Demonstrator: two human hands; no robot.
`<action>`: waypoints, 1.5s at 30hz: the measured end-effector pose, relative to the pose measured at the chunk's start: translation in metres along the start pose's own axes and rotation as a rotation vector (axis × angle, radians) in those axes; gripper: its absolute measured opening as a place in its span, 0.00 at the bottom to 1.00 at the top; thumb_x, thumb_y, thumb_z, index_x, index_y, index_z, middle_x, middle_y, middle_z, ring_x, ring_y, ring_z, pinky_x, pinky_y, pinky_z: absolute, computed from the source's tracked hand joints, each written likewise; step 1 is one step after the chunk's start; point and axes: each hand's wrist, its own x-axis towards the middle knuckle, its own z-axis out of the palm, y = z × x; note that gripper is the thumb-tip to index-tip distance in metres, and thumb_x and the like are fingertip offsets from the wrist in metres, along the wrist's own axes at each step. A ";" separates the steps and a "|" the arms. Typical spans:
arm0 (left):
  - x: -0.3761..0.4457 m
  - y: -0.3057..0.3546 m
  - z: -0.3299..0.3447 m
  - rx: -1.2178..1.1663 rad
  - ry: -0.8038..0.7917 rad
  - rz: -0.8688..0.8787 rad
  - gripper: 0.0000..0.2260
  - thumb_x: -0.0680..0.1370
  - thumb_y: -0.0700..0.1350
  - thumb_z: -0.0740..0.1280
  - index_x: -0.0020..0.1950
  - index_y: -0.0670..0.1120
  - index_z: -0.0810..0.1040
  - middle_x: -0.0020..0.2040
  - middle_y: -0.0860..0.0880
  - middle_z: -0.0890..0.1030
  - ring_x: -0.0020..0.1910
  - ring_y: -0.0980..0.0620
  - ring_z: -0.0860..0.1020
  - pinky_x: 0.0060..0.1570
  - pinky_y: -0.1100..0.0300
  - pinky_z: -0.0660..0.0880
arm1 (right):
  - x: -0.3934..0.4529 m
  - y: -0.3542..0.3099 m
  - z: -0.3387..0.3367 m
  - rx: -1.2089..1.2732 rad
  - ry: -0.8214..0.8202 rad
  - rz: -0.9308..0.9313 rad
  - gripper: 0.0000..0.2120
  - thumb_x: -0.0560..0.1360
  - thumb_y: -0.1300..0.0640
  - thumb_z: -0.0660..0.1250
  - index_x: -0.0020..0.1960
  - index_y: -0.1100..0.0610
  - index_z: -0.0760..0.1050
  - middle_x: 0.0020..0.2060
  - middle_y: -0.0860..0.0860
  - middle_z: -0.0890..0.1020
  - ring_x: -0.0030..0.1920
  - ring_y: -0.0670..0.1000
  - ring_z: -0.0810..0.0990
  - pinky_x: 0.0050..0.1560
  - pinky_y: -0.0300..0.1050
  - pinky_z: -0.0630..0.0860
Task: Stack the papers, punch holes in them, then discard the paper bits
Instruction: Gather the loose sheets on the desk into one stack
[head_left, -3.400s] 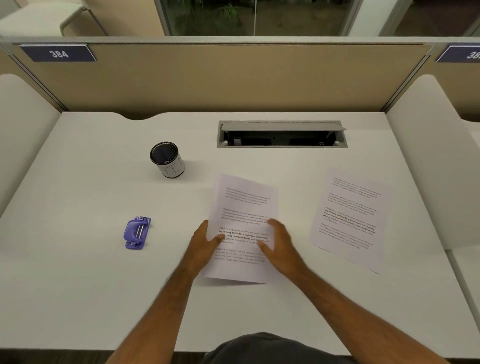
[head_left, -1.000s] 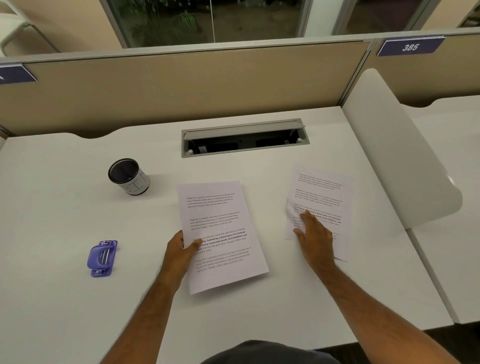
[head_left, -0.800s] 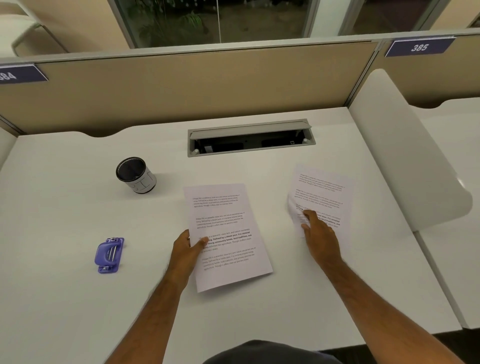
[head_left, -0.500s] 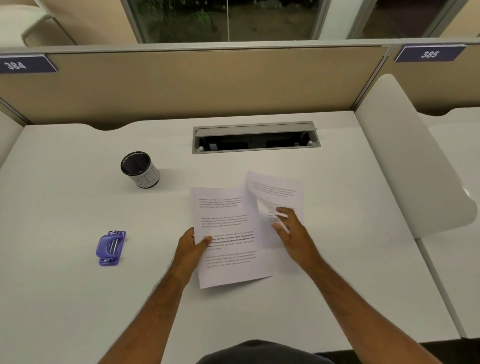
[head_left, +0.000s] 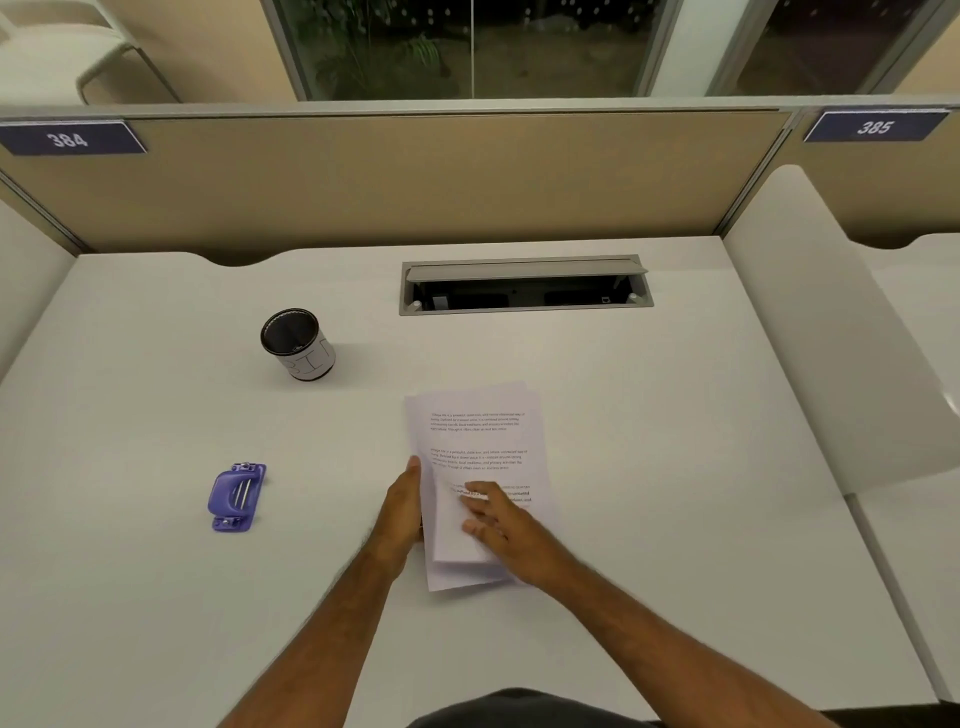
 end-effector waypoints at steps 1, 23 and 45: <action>0.000 0.000 0.000 -0.010 -0.028 -0.011 0.22 0.85 0.62 0.50 0.63 0.55 0.80 0.55 0.51 0.87 0.51 0.49 0.87 0.44 0.55 0.83 | -0.001 0.001 0.002 0.008 -0.042 0.016 0.22 0.82 0.47 0.64 0.73 0.46 0.62 0.74 0.47 0.73 0.72 0.42 0.71 0.73 0.45 0.68; -0.019 0.026 -0.024 0.231 -0.081 0.325 0.17 0.82 0.48 0.69 0.70 0.55 0.73 0.62 0.56 0.83 0.55 0.53 0.85 0.52 0.55 0.84 | -0.005 -0.011 -0.090 0.498 0.386 0.059 0.23 0.71 0.45 0.77 0.63 0.50 0.77 0.59 0.50 0.85 0.56 0.50 0.86 0.48 0.42 0.83; -0.038 0.106 0.008 0.174 0.052 0.649 0.12 0.82 0.51 0.67 0.65 0.57 0.77 0.57 0.61 0.84 0.56 0.61 0.82 0.51 0.68 0.81 | -0.010 -0.090 -0.113 0.288 0.697 -0.246 0.18 0.77 0.48 0.71 0.65 0.46 0.73 0.54 0.36 0.83 0.55 0.40 0.83 0.46 0.31 0.80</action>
